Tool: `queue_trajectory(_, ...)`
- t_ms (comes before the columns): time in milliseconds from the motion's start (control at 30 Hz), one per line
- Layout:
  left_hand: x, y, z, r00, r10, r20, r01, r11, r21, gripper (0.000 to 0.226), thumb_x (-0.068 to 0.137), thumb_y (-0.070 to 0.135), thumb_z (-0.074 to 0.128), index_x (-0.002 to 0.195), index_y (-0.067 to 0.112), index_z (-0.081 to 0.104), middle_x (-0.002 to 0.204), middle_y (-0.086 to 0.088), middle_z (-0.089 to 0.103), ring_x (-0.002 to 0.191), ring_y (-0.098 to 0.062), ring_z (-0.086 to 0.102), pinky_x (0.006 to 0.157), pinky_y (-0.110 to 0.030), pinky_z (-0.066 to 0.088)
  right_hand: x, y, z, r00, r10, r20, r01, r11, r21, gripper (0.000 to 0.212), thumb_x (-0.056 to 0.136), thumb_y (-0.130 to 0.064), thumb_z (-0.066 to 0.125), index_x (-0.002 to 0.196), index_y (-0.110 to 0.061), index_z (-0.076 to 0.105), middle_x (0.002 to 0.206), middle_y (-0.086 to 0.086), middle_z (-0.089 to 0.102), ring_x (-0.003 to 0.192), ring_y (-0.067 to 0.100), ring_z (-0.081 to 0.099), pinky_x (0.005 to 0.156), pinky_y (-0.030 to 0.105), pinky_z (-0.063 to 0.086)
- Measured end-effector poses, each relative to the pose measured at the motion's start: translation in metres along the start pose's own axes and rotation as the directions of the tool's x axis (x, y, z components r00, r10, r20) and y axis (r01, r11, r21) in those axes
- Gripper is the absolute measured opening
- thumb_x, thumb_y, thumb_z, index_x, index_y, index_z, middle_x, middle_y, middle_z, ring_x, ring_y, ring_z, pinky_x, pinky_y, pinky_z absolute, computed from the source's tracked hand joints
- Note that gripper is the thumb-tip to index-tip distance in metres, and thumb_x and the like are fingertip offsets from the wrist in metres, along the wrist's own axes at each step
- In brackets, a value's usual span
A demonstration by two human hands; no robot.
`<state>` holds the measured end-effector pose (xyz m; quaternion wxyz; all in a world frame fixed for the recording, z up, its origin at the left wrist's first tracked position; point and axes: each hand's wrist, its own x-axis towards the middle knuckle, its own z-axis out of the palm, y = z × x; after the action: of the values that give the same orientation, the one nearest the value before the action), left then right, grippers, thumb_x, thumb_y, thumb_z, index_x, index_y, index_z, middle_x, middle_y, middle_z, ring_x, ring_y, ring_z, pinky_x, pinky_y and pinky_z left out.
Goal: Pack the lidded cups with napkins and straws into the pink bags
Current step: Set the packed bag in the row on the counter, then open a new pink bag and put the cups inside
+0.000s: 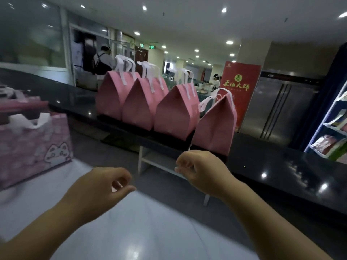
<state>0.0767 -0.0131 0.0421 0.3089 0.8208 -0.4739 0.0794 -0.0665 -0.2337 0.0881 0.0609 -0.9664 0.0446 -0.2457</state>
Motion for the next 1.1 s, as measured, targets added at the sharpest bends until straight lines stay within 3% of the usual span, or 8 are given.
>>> queue_trajectory(133, -0.036, -0.039, -0.018, 0.991, -0.133, -0.011, 0.133, 0.991, -0.003, 0.012, 0.071, 0.045, 0.071, 0.075, 0.040, 0.062, 0.068, 0.023, 0.064, 0.066, 0.009, 0.061, 0.055, -0.015, 0.046, 0.023, -0.033, 0.042, 0.998, -0.036, 0.058, 0.032, 0.997, 0.071, 0.016, 0.088, -0.038, 0.061, 0.094, -0.024, 0.064, 0.092, -0.006, 0.064, 0.083, 0.017, 0.059, 0.071, 0.035, 0.051)
queue_trajectory(300, -0.050, -0.099, -0.051, 0.968, -0.248, -0.046, 0.249, 0.968, 0.025, 0.012, 0.071, 0.041, 0.073, 0.072, 0.040, 0.061, 0.066, 0.022, 0.065, 0.067, 0.009, 0.060, 0.056, -0.014, 0.046, 0.063, -0.079, 0.093, 0.993, -0.064, 0.095, 0.046, 0.983, 0.180, 0.013, 0.088, -0.039, 0.060, 0.093, -0.027, 0.063, 0.083, -0.013, 0.059, 0.076, 0.011, 0.059, 0.063, 0.026, 0.047)
queue_trajectory(533, -0.021, -0.216, -0.107, 0.953, -0.275, -0.131, 0.287, 0.954, 0.086, 0.014, 0.073, 0.038, 0.074, 0.082, 0.035, 0.064, 0.076, 0.021, 0.064, 0.067, 0.005, 0.060, 0.063, -0.025, 0.052, 0.151, -0.141, 0.164, 0.989, -0.064, 0.135, 0.034, 0.976, 0.214, 0.015, 0.090, -0.039, 0.058, 0.097, -0.026, 0.062, 0.093, -0.009, 0.064, 0.080, 0.010, 0.060, 0.069, 0.028, 0.053)
queue_trajectory(600, -0.007, -0.254, -0.122, 0.951, -0.261, -0.164, 0.282, 0.952, 0.118, 0.018, 0.074, 0.035, 0.073, 0.090, 0.030, 0.066, 0.083, 0.014, 0.065, 0.073, -0.001, 0.060, 0.066, -0.030, 0.053, 0.180, -0.156, 0.184, 0.991, -0.038, 0.126, 0.010, 0.977, 0.214, 0.016, 0.090, -0.039, 0.058, 0.098, -0.026, 0.062, 0.095, -0.007, 0.064, 0.081, 0.011, 0.060, 0.071, 0.031, 0.054)
queue_trajectory(733, 0.024, -0.322, -0.149, 0.947, -0.211, -0.240, 0.271, 0.930, 0.249, 0.038, 0.072, 0.027, 0.076, 0.107, 0.016, 0.064, 0.103, -0.003, 0.061, 0.093, -0.027, 0.057, 0.077, -0.044, 0.050, 0.237, -0.184, 0.225, 0.993, 0.042, 0.109, -0.065, 0.975, 0.212, 0.015, 0.089, -0.039, 0.059, 0.099, -0.027, 0.062, 0.095, -0.009, 0.064, 0.081, 0.009, 0.059, 0.071, 0.029, 0.055)
queue_trajectory(867, 0.050, -0.374, -0.167, 0.900, -0.378, -0.218, 0.434, 0.821, 0.372, 0.062, 0.075, 0.045, 0.068, 0.127, 0.019, 0.048, 0.122, -0.009, 0.042, 0.107, -0.034, 0.039, 0.090, -0.043, 0.040, 0.285, -0.203, 0.255, 0.989, 0.123, 0.084, -0.138, 0.972, 0.192, 0.012, 0.088, -0.035, 0.062, 0.096, -0.027, 0.061, 0.092, -0.008, 0.064, 0.079, 0.008, 0.059, 0.070, 0.029, 0.055)
queue_trajectory(967, 0.060, -0.404, -0.170, 0.868, -0.475, -0.144, 0.488, 0.761, 0.428, 0.061, 0.076, 0.054, 0.063, 0.126, 0.025, 0.047, 0.126, -0.010, 0.036, 0.105, -0.036, 0.046, 0.092, -0.041, 0.040, 0.314, -0.211, 0.268, 0.985, 0.160, 0.068, -0.168, 0.975, 0.148, 0.015, 0.086, -0.034, 0.064, 0.098, -0.024, 0.060, 0.093, -0.007, 0.063, 0.080, 0.010, 0.059, 0.070, 0.027, 0.053)
queue_trajectory(1100, 0.067, -0.430, -0.163, 0.875, -0.480, -0.069, 0.484, 0.859, 0.166, 0.031, 0.081, 0.021, 0.065, 0.112, 0.016, 0.063, 0.126, -0.012, 0.045, 0.107, -0.033, 0.053, 0.088, -0.037, 0.043, 0.346, -0.215, 0.276, 0.983, 0.173, 0.057, -0.178, 0.978, 0.104, 0.027, 0.085, -0.032, 0.065, 0.109, -0.021, 0.058, 0.101, -0.005, 0.059, 0.083, 0.011, 0.053, 0.067, 0.024, 0.043)
